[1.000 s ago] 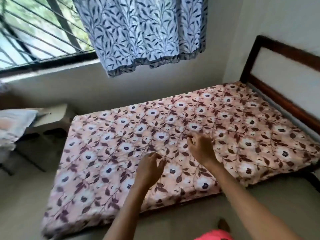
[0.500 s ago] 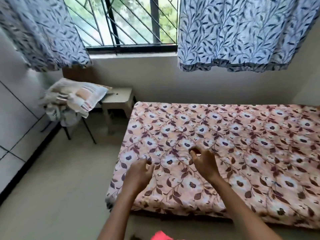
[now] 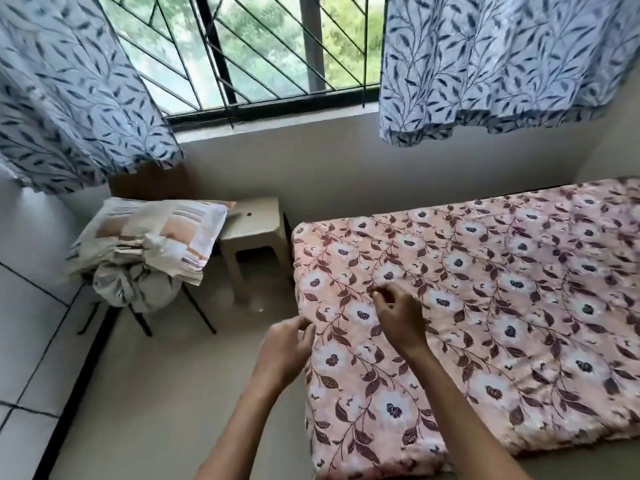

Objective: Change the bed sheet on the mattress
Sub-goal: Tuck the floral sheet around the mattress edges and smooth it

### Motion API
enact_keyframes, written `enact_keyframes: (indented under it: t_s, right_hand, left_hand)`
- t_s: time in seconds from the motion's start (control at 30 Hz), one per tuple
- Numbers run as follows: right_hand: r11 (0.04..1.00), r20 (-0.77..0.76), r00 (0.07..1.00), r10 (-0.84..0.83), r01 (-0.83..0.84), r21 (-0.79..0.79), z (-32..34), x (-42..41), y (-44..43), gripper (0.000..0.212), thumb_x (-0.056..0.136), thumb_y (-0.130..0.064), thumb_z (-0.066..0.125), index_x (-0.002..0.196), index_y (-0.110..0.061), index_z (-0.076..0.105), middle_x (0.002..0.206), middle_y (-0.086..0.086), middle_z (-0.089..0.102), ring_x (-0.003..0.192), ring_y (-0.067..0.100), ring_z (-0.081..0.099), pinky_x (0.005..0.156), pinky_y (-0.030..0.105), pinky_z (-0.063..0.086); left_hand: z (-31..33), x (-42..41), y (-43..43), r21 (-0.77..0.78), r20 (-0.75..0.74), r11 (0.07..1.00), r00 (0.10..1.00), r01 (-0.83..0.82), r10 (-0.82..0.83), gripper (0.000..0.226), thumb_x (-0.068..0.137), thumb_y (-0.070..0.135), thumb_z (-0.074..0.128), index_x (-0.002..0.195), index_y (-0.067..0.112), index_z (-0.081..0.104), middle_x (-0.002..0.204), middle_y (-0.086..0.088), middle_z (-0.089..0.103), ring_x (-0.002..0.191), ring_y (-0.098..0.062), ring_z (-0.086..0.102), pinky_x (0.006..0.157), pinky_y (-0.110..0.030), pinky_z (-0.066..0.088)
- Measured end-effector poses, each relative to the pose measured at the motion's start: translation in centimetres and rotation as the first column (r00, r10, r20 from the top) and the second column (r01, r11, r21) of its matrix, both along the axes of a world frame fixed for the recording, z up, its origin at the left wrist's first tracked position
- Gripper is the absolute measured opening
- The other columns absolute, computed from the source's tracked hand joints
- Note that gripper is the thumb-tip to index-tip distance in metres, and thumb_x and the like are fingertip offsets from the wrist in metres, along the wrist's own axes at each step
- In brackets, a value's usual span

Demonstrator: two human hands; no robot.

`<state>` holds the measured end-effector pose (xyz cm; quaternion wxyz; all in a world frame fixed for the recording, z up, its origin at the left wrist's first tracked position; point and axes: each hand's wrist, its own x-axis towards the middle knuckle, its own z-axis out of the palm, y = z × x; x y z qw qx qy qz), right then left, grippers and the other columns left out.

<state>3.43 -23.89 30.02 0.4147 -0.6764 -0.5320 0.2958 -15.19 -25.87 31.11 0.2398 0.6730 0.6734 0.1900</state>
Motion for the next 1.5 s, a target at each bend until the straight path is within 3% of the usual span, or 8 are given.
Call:
enact_keyframes:
  t_s: [0.1, 0.43, 0.53, 0.73, 0.87, 1.0, 1.3, 1.5]
  right_hand:
    - [0.997, -0.034, 0.996, -0.079, 0.079, -0.001, -0.8, -5.3, 2.2, 0.014, 0.093, -0.009, 0.053, 0.099, -0.010, 0.066, 0.083, -0.002, 0.061, 0.071, 0.008, 0.056, 0.056, 0.004, 0.040]
    - [0.922, -0.011, 0.936, -0.351, 0.344, -0.180, -2.3, -14.8, 7.1, 0.014, 0.093, -0.011, 0.055, 0.084, -0.019, 0.061, 0.071, -0.004, 0.059, 0.061, 0.011, 0.053, 0.060, 0.025, 0.049]
    - [0.886, 0.000, 0.906, -0.422, 0.413, -0.209, -3.0, -14.9, 10.9, 0.011, 0.093, -0.012, 0.055, 0.086, -0.015, 0.063, 0.069, 0.002, 0.061, 0.054, 0.012, 0.052, 0.046, 0.017, 0.040]
    - [0.828, 0.008, 0.861, -0.508, 0.492, -0.268, -5.2, -14.1, 20.4, 0.010, 0.091, -0.015, 0.058, 0.091, -0.013, 0.067, 0.079, 0.000, 0.065, 0.072, 0.018, 0.060, 0.065, 0.027, 0.048]
    - [0.820, 0.031, 0.864, -0.502, 0.487, -0.301, -5.0, -11.9, 34.0, 0.009, 0.093, -0.014, 0.056, 0.089, -0.014, 0.064, 0.070, -0.003, 0.060, 0.061, 0.013, 0.055, 0.055, 0.020, 0.043]
    - [0.812, 0.045, 0.853, -0.521, 0.511, -0.282, -3.4, -10.6, 41.4, 0.011, 0.092, -0.015, 0.056, 0.094, -0.010, 0.066, 0.081, 0.002, 0.065, 0.076, 0.022, 0.061, 0.071, 0.035, 0.052]
    - [0.745, 0.100, 0.811, -0.576, 0.572, -0.342, -5.1, -8.8, 51.8, 0.014, 0.094, -0.018, 0.052, 0.100, -0.016, 0.064, 0.085, -0.002, 0.064, 0.057, 0.004, 0.049, 0.042, 0.010, 0.031]
    - [0.685, 0.113, 0.768, -0.630, 0.618, -0.386, -6.0, -7.3, 58.6, 0.016, 0.094, -0.021, 0.052, 0.102, -0.016, 0.064, 0.087, -0.003, 0.066, 0.053, 0.002, 0.045, 0.046, 0.014, 0.033]
  left_hand:
    - [-1.3, -5.3, 3.8, 0.002, -0.015, 0.996, 0.995, 0.094, -0.094, 0.021, 0.092, 0.028, 0.052, 0.100, 0.018, 0.069, 0.101, 0.003, 0.069, 0.092, -0.014, 0.061, 0.078, -0.027, 0.044]
    - [-4.0, -15.8, 16.5, -0.098, 0.053, 0.952, 0.957, 0.290, -0.286, 0.020, 0.092, 0.030, 0.054, 0.096, 0.017, 0.069, 0.096, 0.000, 0.070, 0.090, -0.017, 0.063, 0.079, -0.032, 0.049]
    - [-4.8, -15.7, 21.5, -0.112, 0.052, 0.922, 0.929, 0.370, -0.366, 0.023, 0.092, 0.031, 0.053, 0.090, 0.013, 0.067, 0.089, -0.003, 0.070, 0.085, -0.019, 0.062, 0.073, -0.034, 0.048]
    - [-6.6, -15.4, 32.6, -0.166, 0.036, 0.880, 0.894, 0.446, -0.446, 0.027, 0.092, 0.028, 0.051, 0.079, 0.007, 0.061, 0.081, -0.006, 0.068, 0.077, -0.021, 0.060, 0.067, -0.036, 0.044]
    - [-6.7, -13.9, 47.4, -0.192, -0.051, 0.863, 0.873, 0.467, -0.484, 0.026, 0.092, 0.032, 0.048, 0.085, 0.011, 0.063, 0.088, -0.005, 0.069, 0.085, -0.022, 0.062, 0.067, -0.033, 0.044]
    - [-6.3, -11.8, 54.9, -0.216, -0.035, 0.838, 0.854, 0.501, -0.519, 0.025, 0.093, 0.030, 0.048, 0.081, 0.011, 0.060, 0.087, -0.007, 0.068, 0.087, -0.025, 0.060, 0.068, -0.034, 0.044]
    - [-8.5, -7.8, 66.8, -0.252, -0.073, 0.718, 0.727, 0.649, -0.683, 0.025, 0.093, 0.030, 0.047, 0.095, 0.013, 0.066, 0.093, -0.005, 0.070, 0.094, -0.022, 0.062, 0.073, -0.030, 0.046]
    - [-7.3, -3.5, 75.1, -0.249, -0.081, 0.643, 0.646, 0.724, -0.759, 0.028, 0.093, 0.029, 0.046, 0.068, 0.015, 0.046, 0.085, -0.008, 0.066, 0.087, -0.027, 0.059, 0.065, -0.032, 0.039]
